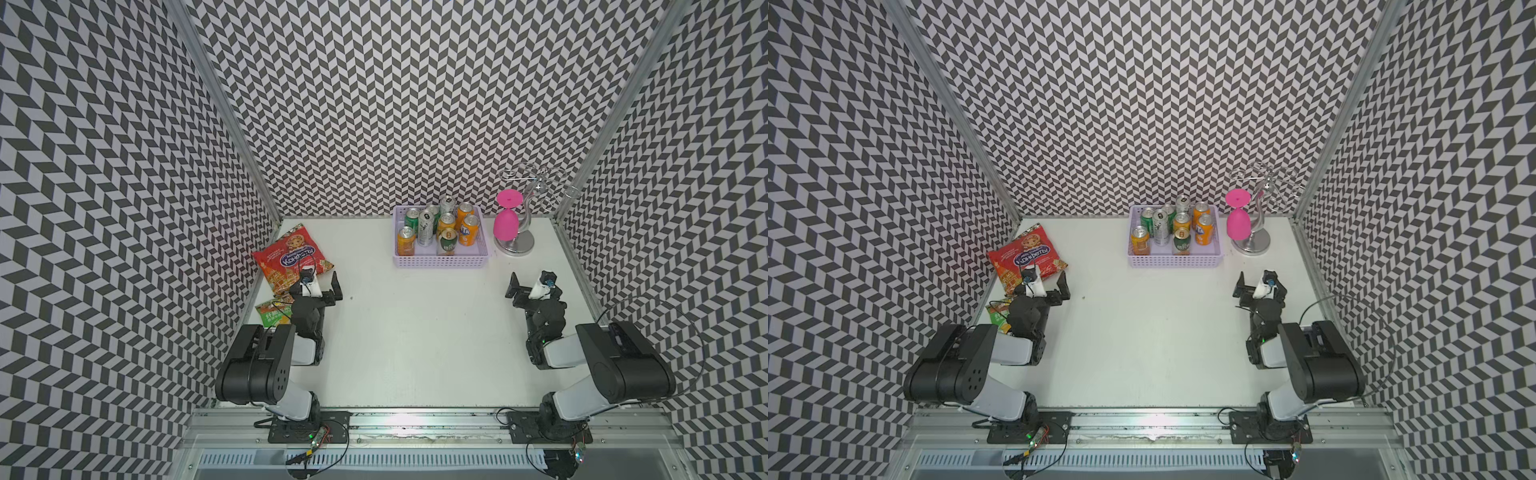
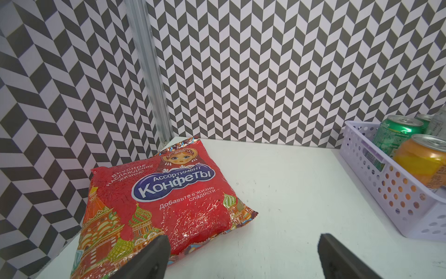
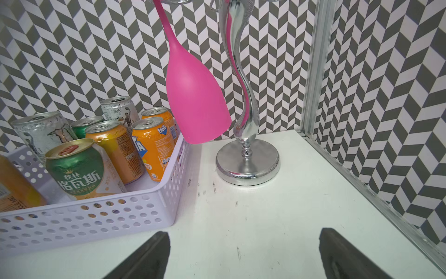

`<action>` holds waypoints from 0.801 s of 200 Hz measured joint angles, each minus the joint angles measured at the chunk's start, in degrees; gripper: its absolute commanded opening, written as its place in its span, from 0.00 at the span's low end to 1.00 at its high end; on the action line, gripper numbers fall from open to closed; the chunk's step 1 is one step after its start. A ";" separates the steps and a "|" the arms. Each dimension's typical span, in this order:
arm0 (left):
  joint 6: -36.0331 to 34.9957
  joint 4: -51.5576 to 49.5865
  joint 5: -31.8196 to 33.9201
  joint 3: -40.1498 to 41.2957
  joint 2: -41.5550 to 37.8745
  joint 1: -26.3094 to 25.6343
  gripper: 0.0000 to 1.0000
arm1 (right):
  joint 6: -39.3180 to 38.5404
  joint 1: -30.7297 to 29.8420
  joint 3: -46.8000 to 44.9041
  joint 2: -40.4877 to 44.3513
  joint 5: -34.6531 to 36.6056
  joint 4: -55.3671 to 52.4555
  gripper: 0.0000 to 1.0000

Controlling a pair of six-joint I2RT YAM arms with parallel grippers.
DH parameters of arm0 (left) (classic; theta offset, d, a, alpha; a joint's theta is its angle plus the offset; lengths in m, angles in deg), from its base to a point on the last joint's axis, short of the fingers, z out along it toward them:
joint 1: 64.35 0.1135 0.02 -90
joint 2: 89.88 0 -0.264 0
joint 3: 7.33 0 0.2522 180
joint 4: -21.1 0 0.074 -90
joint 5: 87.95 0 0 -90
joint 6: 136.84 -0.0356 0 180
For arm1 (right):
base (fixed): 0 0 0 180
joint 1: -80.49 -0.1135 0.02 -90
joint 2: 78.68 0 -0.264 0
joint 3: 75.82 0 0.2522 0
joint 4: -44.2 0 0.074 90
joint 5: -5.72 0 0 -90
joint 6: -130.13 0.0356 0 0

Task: Take out the drinks from the basket
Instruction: Move the basket to the center of the board.

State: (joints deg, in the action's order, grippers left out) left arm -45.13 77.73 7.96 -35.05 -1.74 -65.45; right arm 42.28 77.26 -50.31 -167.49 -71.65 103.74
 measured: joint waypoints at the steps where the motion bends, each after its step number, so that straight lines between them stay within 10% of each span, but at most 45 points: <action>1: 0.00 0.00 0.00 0.00 0.00 0.00 0.99 | 0.00 0.00 0.00 0.00 0.00 0.00 0.99; 111: -0.66 -0.33 -0.48 0.00 -0.42 -0.02 0.99 | 0.02 0.00 0.00 0.00 0.02 0.02 1.00; 160: -0.37 -7.41 -0.72 0.72 -16.00 -0.48 0.99 | 0.85 0.00 -5.60 4.24 2.10 4.22 1.00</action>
State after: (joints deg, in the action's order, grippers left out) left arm -45.50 70.32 7.24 -34.33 -17.74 -65.93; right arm 43.13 77.26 -55.91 -163.25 -69.56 107.95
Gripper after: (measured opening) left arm 0.992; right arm 0.995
